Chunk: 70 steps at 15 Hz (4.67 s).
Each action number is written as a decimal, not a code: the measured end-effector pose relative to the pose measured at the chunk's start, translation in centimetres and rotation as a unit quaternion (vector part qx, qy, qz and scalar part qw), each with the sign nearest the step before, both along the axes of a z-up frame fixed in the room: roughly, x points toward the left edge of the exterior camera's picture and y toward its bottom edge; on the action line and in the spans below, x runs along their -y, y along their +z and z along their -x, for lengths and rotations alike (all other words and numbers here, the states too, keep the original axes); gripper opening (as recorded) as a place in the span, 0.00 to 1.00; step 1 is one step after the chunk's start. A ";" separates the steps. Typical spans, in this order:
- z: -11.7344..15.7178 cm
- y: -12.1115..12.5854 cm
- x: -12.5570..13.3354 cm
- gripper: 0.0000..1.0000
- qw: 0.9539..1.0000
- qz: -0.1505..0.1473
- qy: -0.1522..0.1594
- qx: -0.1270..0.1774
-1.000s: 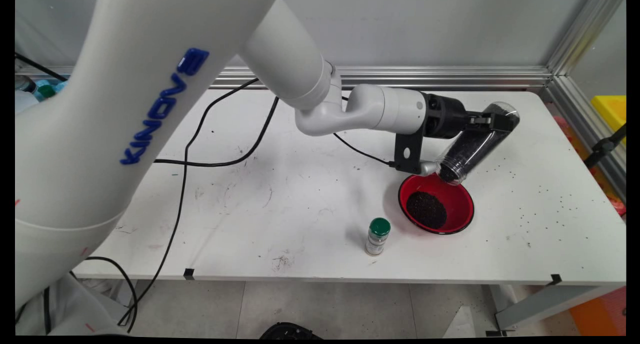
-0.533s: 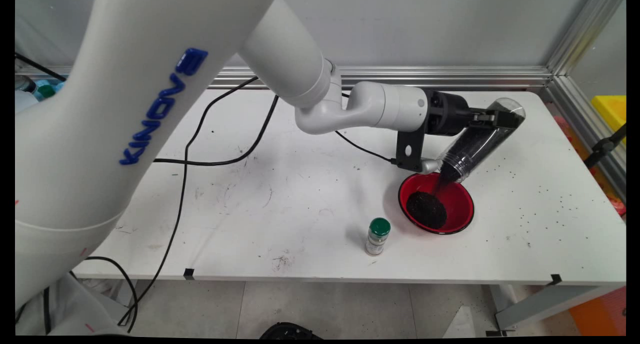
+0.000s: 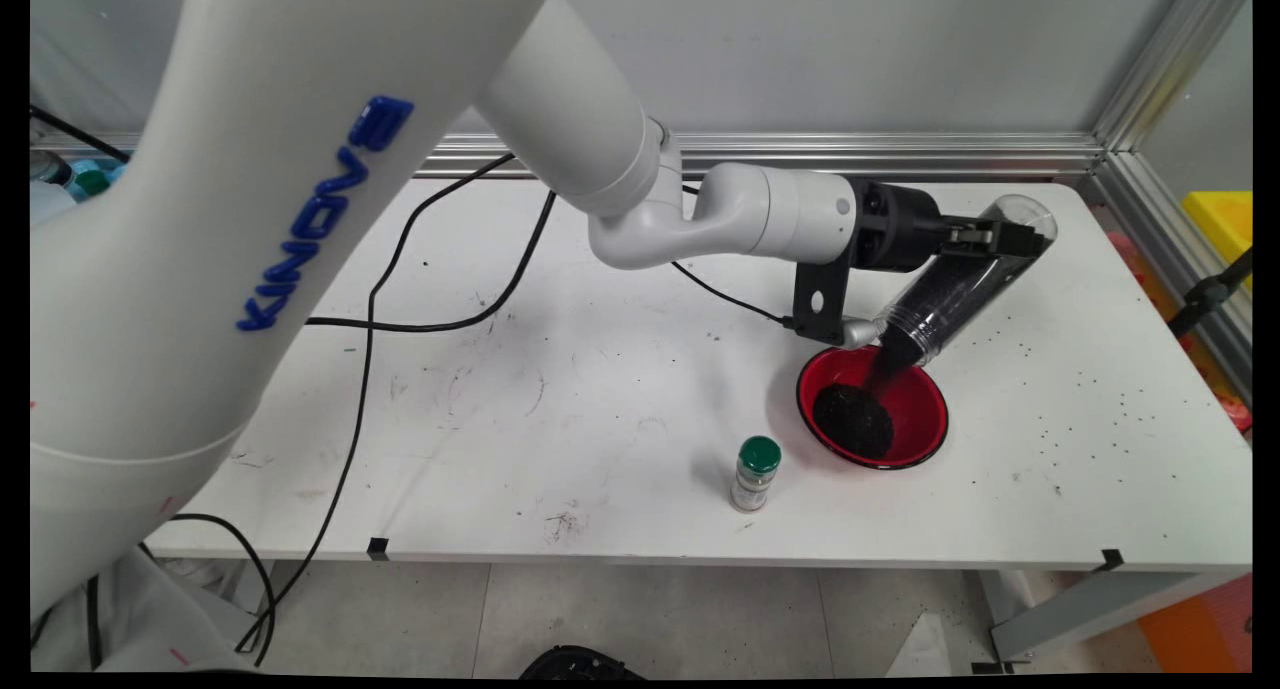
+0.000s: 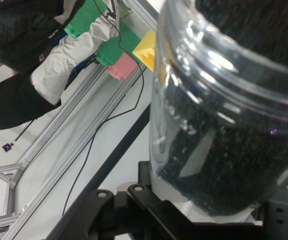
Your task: Pour the black seasoning powder in the red bowl
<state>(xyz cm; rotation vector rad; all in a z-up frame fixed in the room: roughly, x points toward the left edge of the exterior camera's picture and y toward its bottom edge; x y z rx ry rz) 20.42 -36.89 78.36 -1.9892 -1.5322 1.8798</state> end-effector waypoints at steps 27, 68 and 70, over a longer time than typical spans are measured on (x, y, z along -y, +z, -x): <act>0.0 0.5 0.0 0.00 1.000 -0.002 0.003 -0.008; -2.0 1.9 1.9 0.00 0.982 -0.158 0.064 -0.077; -2.3 2.2 2.1 0.00 0.980 -0.171 0.066 -0.080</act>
